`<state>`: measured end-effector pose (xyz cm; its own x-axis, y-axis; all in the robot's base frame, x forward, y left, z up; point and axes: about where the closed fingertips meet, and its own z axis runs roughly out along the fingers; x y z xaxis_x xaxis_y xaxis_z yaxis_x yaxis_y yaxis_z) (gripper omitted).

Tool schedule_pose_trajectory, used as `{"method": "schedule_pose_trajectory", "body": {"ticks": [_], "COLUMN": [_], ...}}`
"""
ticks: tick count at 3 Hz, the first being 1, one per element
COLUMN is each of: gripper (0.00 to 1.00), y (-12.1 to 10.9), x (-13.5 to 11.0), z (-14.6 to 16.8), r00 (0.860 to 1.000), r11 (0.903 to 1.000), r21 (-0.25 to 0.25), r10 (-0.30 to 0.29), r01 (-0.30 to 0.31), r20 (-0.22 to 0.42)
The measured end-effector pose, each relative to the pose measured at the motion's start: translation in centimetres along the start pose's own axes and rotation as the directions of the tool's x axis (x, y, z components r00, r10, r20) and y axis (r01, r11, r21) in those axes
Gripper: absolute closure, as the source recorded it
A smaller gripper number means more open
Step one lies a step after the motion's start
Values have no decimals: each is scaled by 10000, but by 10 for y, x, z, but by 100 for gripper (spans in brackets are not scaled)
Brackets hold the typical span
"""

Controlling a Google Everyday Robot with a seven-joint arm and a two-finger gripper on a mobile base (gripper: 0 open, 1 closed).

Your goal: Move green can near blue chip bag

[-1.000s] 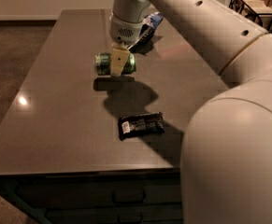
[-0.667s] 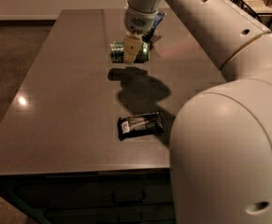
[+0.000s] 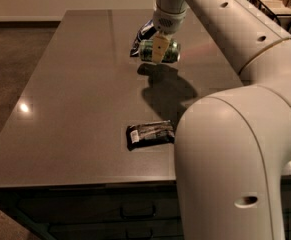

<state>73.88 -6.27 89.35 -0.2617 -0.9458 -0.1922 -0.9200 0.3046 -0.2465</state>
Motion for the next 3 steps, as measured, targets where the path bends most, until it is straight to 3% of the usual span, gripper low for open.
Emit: {"method": "schedule_pose_trajectory", "body": {"ticks": [1, 3], "gripper": [84, 38], "y": [-9, 2], "x": [15, 23], "z": [11, 27], "r00": [9966, 9893], "r11": [9966, 9884], "r21": [0, -558], "r10": [825, 1427], "r01": [-825, -1409], "r20": [49, 297]}}
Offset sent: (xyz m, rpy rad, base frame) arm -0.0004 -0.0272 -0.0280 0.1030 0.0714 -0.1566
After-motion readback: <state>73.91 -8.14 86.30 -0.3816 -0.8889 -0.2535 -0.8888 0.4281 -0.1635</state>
